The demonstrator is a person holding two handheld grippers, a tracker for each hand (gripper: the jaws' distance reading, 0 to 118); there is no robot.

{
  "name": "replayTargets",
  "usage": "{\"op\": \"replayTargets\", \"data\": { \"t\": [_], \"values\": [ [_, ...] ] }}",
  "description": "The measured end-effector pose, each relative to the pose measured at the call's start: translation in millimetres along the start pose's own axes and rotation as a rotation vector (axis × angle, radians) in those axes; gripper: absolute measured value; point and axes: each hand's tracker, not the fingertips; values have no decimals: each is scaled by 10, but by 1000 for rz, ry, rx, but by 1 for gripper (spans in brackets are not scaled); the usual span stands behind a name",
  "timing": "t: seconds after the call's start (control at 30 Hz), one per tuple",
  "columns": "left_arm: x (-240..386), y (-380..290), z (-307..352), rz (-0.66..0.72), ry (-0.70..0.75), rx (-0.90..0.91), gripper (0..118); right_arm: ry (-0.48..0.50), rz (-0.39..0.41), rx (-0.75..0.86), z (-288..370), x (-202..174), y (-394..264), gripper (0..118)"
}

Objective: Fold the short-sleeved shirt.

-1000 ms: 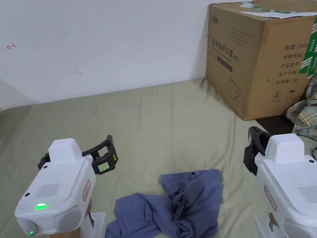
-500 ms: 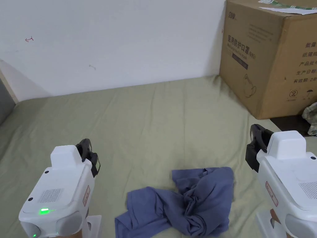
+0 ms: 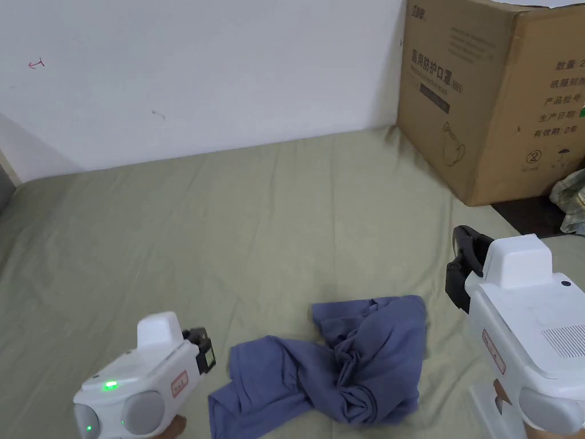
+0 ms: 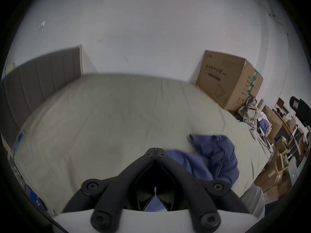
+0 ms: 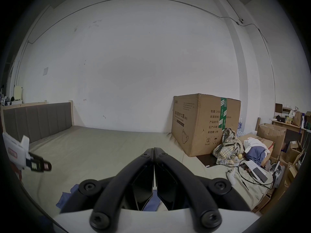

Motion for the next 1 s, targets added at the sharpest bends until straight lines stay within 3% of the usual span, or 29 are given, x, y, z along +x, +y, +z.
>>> {"op": "replayTargets", "data": {
  "t": [0.2, 0.23, 0.3, 0.33, 0.4, 0.43, 0.47, 0.57, 0.6, 0.67, 0.73, 0.8, 0.93, 1.0],
  "values": [
    [50, -459, -306, -27, 46, -185, 0, -1, -2, -34, -35, 38, -122, 0],
    [49, -498, -356, -18, 43, -218, 9, -2, -3, -39, -39, 46, -143, 0],
    [46, -565, -439, 26, 65, -231, 63, -6, -7, -53, -50, 64, -192, 0],
    [47, -606, -484, 27, 70, -260, 81, -8, -9, -57, -55, 72, -212, 0],
    [71, -657, -590, 19, 97, -311, 95, -13, -14, -70, -73, 92, -254, 0],
    [89, -680, -615, 14, 106, -309, 108, -13, -17, -74, -81, 102, -269, 0],
    [104, -714, -616, 4, 108, -305, 110, -14, -18, -79, -90, 113, -285, 0],
    [147, -788, -746, -48, 133, -358, 108, -18, -19, -92, -115, 139, -325, 0],
    [153, -827, -773, -43, 140, -369, 100, -17, -21, -97, -126, 152, -339, 0],
    [146, -878, -848, -21, 113, -380, 58, -19, -20, -105, -147, 173, -373, 0],
    [178, -909, -838, -55, 124, -352, 48, -19, -21, -117, -181, 197, -407, 0],
    [262, -869, -807, -106, 101, -336, 4, -21, -24, -134, -231, 220, -447, 0],
    [289, -822, -741, -124, 74, -323, 2, -22, -79, -229, -476, 312, -562, 2],
    [257, -755, -636, -106, 53, -281, 1, -24, -109, -328, -750, 385, -649, 17]
  ]
}}
